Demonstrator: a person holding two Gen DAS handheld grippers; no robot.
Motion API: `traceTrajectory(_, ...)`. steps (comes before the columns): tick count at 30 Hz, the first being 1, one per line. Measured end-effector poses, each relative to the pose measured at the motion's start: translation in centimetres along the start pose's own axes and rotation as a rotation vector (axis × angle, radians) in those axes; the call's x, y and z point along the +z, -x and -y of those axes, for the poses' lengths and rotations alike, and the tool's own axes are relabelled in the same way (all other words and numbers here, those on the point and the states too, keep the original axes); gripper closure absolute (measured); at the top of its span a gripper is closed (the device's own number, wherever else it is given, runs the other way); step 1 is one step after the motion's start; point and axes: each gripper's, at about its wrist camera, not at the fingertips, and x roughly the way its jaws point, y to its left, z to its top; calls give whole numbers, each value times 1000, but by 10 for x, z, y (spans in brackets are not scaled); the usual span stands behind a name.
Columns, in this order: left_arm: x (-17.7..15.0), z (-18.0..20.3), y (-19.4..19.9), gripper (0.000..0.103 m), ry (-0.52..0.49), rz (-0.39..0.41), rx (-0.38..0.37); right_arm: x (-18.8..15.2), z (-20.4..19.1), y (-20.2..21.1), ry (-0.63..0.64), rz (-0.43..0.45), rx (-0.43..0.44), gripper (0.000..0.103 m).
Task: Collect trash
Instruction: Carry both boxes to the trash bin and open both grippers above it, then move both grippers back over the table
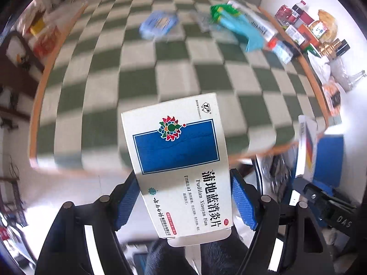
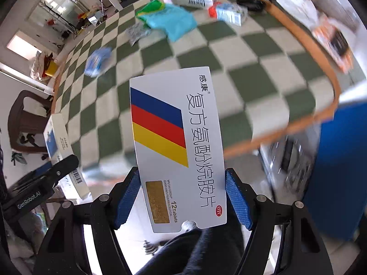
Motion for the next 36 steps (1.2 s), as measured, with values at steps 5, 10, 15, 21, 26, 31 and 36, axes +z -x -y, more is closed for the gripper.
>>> traceTrajectory(5,-63,-45,-31,29,89,-129,-69,-79,-12,-32,-21,-115,30,28)
traceTrajectory(10,-97,-79,-112,29,208,-253,-99,-147,-2,-92,-26,-270,44,28)
traceTrajectory(15,-107,-101,-220,29,287,-341,-123,-177,22,-189,-49,-365,54,28)
traceTrajectory(21,-104,-118,-349,29,300,-423,-141,-188,47,-323,-77,-413,57,28)
traceTrajectory(26,-102,-126,-419,28,276,-468,-136,-191,54,-430,-71,-471,74,28)
traceTrajectory(31,-106,-143,-443,0,298,-462,-106,-196,46,-495,-31,-513,115,27)
traceTrajectory(36,-120,-159,-438,0,315,-431,-37,-196,37,-522,18,-500,92,0)
